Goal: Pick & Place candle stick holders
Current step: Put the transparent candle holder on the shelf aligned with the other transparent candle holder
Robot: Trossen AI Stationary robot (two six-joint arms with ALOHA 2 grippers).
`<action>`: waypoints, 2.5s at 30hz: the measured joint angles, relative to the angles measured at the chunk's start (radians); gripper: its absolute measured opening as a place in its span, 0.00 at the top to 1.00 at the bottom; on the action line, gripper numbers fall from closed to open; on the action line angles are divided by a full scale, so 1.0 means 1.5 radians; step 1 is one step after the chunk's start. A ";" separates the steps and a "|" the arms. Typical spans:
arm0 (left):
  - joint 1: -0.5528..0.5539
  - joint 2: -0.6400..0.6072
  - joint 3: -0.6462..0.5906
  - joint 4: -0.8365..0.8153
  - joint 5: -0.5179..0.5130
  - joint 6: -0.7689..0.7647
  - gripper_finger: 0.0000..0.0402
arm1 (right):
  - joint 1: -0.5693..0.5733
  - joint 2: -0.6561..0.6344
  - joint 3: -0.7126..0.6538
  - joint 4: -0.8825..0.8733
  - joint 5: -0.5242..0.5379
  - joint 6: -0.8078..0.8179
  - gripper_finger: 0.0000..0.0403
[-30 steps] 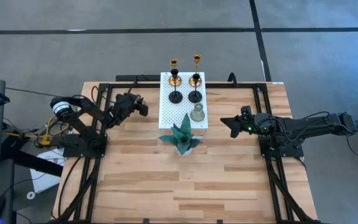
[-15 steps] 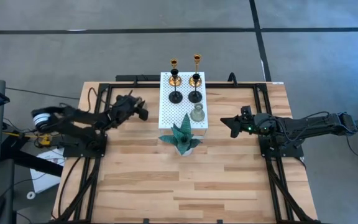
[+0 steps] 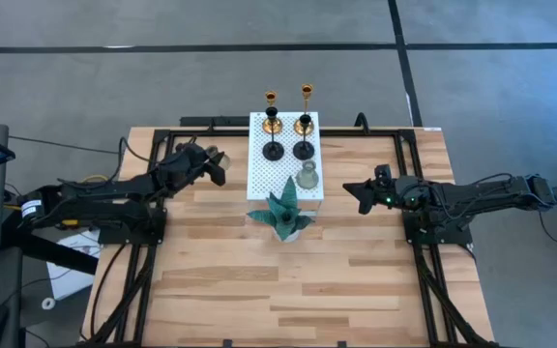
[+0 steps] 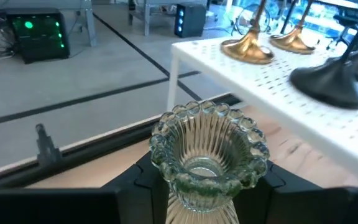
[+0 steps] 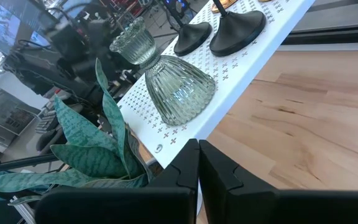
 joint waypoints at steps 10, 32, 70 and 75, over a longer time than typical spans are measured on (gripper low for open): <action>-0.070 0.002 0.164 -0.159 -0.011 0.002 0.69 | 0.000 0.000 0.000 0.000 0.000 0.000 1.00; -0.259 0.226 0.418 -0.228 -0.084 0.072 0.69 | -0.001 0.000 0.000 -0.002 0.000 -0.007 1.00; -0.244 0.375 0.466 -0.183 -0.055 0.052 0.62 | 0.000 0.000 0.000 -0.006 0.000 -0.006 1.00; -0.244 0.379 0.466 -0.178 -0.056 0.053 0.56 | 0.000 0.000 0.000 -0.007 0.000 -0.006 1.00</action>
